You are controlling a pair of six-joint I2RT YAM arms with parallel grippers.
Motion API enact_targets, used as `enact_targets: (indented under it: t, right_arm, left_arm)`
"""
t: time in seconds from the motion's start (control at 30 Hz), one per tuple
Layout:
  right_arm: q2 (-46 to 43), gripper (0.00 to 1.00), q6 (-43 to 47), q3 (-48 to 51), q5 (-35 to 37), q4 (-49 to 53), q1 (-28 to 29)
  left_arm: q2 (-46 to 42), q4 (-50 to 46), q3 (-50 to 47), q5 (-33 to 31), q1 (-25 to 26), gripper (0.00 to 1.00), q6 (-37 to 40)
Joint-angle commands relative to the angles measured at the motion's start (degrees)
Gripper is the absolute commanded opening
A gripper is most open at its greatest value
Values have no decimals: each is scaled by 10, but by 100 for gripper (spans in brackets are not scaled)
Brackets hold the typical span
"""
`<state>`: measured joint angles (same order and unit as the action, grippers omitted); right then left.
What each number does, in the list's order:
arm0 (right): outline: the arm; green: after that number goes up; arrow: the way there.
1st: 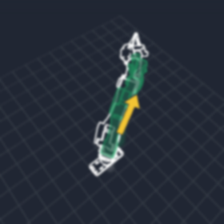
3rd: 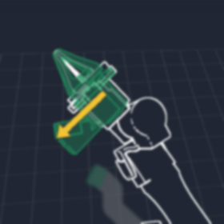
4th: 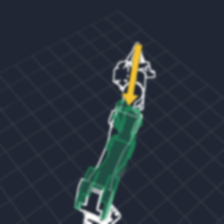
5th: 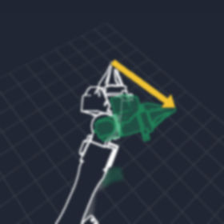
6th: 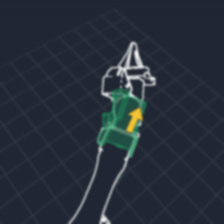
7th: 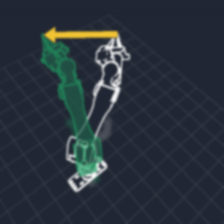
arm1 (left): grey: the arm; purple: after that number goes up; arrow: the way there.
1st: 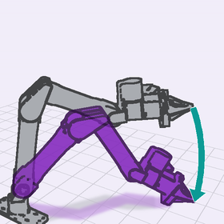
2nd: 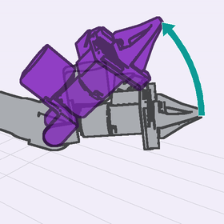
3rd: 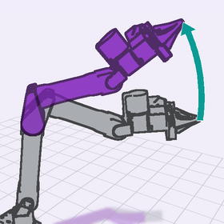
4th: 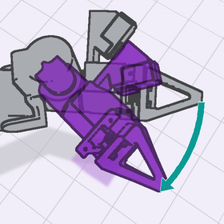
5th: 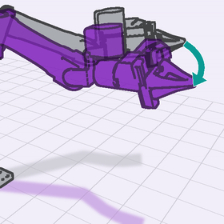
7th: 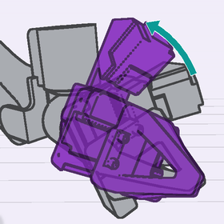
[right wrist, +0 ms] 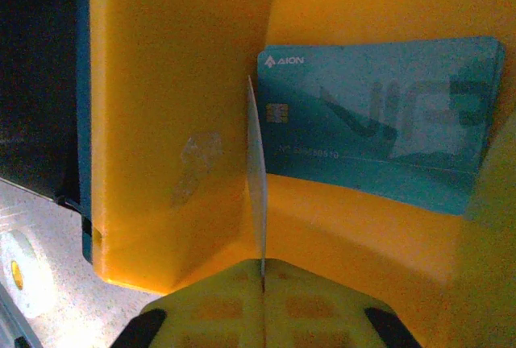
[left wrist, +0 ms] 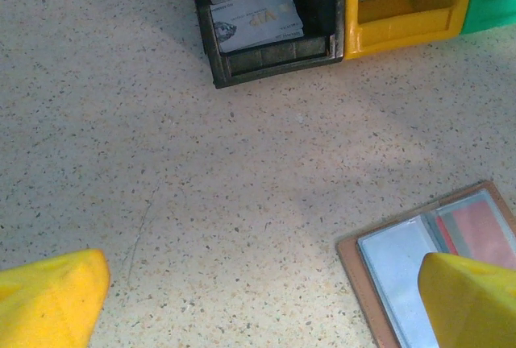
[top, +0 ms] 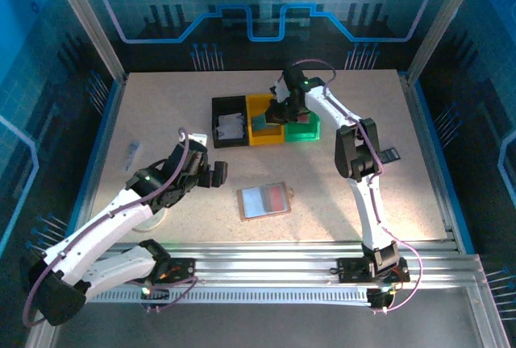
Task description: Take the credit cards out of the card holder
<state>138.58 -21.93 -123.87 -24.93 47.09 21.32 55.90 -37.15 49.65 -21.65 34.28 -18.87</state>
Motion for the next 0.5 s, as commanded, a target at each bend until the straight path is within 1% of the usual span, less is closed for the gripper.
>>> enact_targets:
  t: [0.0, 0.07, 0.23, 0.47]
  right_arm:
    - [14, 10, 12, -13, 6, 19, 7]
    - [11, 13, 15, -13, 10, 21, 6]
    - [9, 15, 19, -21, 14, 29, 5]
    - [2, 24, 24, -35, 27, 44, 2]
  left_arm:
    - [1, 7, -8, -2, -6, 99, 15]
    - [1, 7, -8, 0, -7, 99, 14]
    - [0, 5, -9, 1, -7, 99, 14]
    - [-2, 4, -9, 1, -7, 99, 13]
